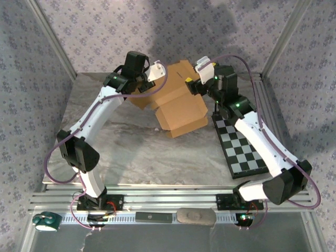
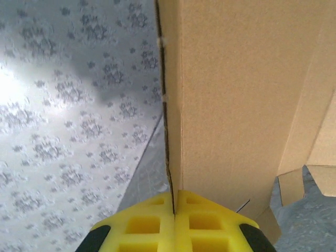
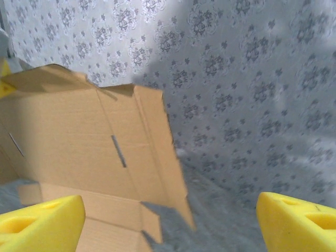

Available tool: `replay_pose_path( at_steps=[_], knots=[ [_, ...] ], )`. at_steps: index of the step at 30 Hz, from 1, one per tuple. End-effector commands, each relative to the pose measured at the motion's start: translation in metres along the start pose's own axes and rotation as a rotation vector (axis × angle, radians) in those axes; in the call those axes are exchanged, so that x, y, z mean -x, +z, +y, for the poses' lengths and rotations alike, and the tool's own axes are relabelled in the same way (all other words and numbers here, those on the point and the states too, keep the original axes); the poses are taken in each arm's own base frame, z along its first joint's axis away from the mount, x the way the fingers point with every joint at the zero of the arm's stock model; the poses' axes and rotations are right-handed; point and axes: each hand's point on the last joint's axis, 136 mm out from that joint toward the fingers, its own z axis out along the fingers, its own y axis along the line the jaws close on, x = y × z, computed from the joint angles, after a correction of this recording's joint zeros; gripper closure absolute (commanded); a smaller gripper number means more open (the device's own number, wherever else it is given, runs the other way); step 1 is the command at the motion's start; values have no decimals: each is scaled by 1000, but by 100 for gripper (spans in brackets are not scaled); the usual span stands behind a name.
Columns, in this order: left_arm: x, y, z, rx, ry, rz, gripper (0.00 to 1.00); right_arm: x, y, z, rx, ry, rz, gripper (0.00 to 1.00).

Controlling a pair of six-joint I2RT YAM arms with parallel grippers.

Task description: Fold the paper box

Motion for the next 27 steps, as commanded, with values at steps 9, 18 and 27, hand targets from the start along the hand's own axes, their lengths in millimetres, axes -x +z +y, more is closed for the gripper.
replay_pose_path(
  at_steps=[9,18,27],
  knots=[
    [54,-18,4,-13,320,-217,100,21,2,-10,68,-178,-68,8],
    [63,-5,-56,-214,330,-287,100,-24,18,-3,116,10,54,9],
    [35,19,-110,-319,342,-191,100,-70,7,5,164,86,132,8]
  ],
)
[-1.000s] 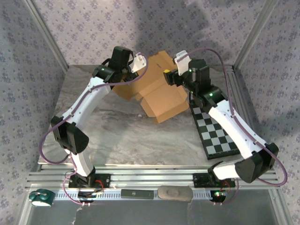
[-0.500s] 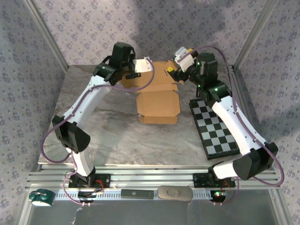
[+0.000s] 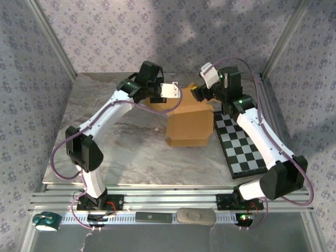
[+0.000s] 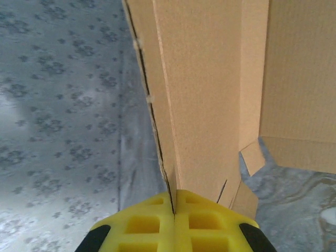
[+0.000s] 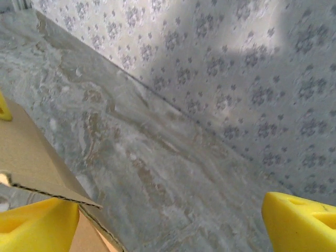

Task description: Fold the paper box

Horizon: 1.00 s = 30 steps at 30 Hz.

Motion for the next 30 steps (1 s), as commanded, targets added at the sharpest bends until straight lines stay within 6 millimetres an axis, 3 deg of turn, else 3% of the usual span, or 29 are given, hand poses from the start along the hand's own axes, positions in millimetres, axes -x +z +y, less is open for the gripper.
replay_pose_path(
  at_steps=[1,4,8,13,17,21,25,28,30],
  knots=[
    [2,8,-13,-40,8,0,100,-4,-10,6,35,40,-11,8],
    [1,12,-12,-38,21,10,100,-4,-9,10,7,-37,4,8],
    [1,13,-8,-32,35,14,100,19,-23,0,-72,-127,-69,6],
    [-2,14,-12,-37,44,19,100,25,-30,34,112,-286,-97,1],
    [-2,12,-14,-33,40,17,100,13,-18,51,185,-369,-62,1],
    [-2,10,-13,-25,34,13,100,0,3,52,184,-391,-33,4],
    [-1,8,-14,-23,30,8,100,6,19,55,171,-427,-34,7],
    [1,6,-11,-14,25,4,100,6,28,60,185,-444,-24,13],
    [2,5,-10,-7,15,-1,100,4,32,63,202,-425,-21,22]
  ],
)
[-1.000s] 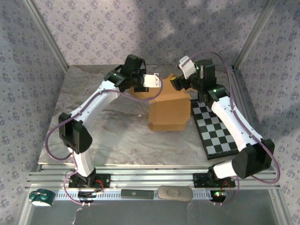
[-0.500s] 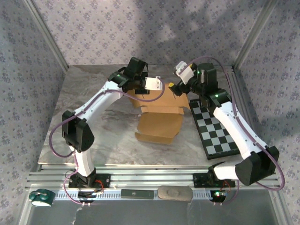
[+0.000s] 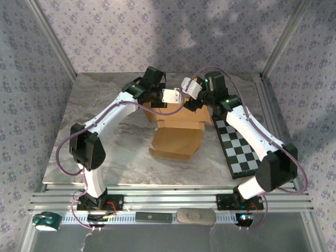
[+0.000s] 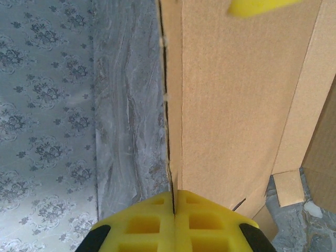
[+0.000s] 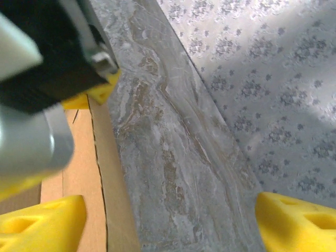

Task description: Fold the paper box

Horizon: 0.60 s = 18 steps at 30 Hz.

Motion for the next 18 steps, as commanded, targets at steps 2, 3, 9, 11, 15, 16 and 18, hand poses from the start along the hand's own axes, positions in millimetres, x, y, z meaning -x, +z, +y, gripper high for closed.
replay_pose_path(
  at_steps=[2,3,9,11,15,16,18],
  knots=[
    [16,-20,13,61,-5,-54,100,17,-2,-5,-5,-21,-37,37],
    [17,-20,15,71,-14,-57,100,17,-1,-2,5,-25,-36,46],
    [20,-32,48,197,-248,-86,65,5,-2,12,41,-39,3,100],
    [14,-42,63,260,-427,-94,47,-1,-2,10,20,-25,6,100],
    [-24,-79,105,423,-1103,-101,36,-6,2,4,-34,19,-9,100],
    [-36,-88,109,427,-1297,-113,35,-6,3,3,-39,26,-13,100],
    [-60,-95,94,362,-1659,-95,38,-5,5,6,-31,20,-22,100]
  ],
)
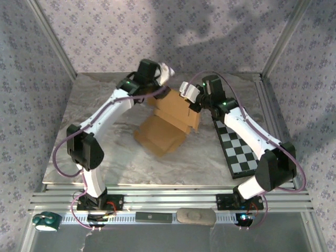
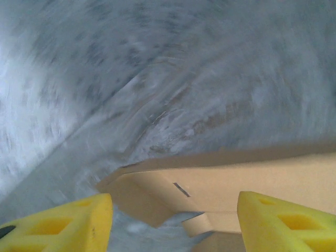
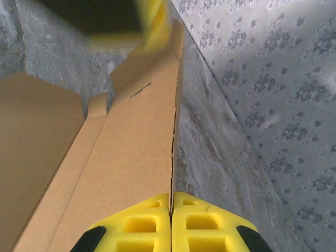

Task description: Fold the paper box

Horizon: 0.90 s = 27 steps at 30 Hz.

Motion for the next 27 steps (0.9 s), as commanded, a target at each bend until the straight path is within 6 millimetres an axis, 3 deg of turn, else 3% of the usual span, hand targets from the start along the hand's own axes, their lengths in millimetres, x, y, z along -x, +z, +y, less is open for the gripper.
replay_pose_path(
  at_steps=[1,5,9,11,16,23,27],
  knots=[
    [2,-50,48,58,-765,-17,39,11,-5,-10,-49,11,-43,100],
    [-19,-49,64,35,-763,-80,34,12,-4,-5,-15,-2,-58,100],
    [-82,-17,91,51,-680,-44,36,8,-7,-4,25,11,-70,100],
    [-99,-5,106,30,-646,-99,36,8,-12,-4,51,20,-88,100],
    [-107,27,120,-170,-570,-185,38,10,-19,7,109,47,-118,100],
    [-109,71,100,-399,-518,-193,38,5,-18,16,151,94,-111,100],
    [-105,81,92,-476,-481,-206,38,3,-18,13,157,105,-106,100]
  ],
)
